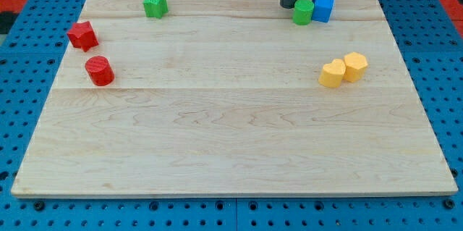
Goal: Point at the green star
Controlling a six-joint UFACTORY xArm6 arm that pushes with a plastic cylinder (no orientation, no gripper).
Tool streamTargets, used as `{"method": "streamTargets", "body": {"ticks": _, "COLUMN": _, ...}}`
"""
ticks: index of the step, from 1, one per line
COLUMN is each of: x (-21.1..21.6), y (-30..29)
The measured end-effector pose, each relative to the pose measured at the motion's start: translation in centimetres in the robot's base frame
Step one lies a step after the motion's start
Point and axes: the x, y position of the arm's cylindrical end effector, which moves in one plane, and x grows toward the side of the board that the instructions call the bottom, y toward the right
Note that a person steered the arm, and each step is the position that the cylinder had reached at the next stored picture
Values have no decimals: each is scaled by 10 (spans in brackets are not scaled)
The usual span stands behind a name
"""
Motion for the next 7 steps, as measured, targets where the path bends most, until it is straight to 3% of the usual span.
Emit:
{"method": "streamTargets", "body": {"ticks": 2, "x": 7, "y": -96}}
{"method": "streamTargets", "body": {"ticks": 3, "x": 82, "y": -123}}
{"method": "streamTargets", "body": {"ticks": 4, "x": 99, "y": -166}}
{"method": "streamTargets", "body": {"ticks": 5, "x": 89, "y": -228}}
{"method": "streamTargets", "body": {"ticks": 7, "x": 18, "y": -322}}
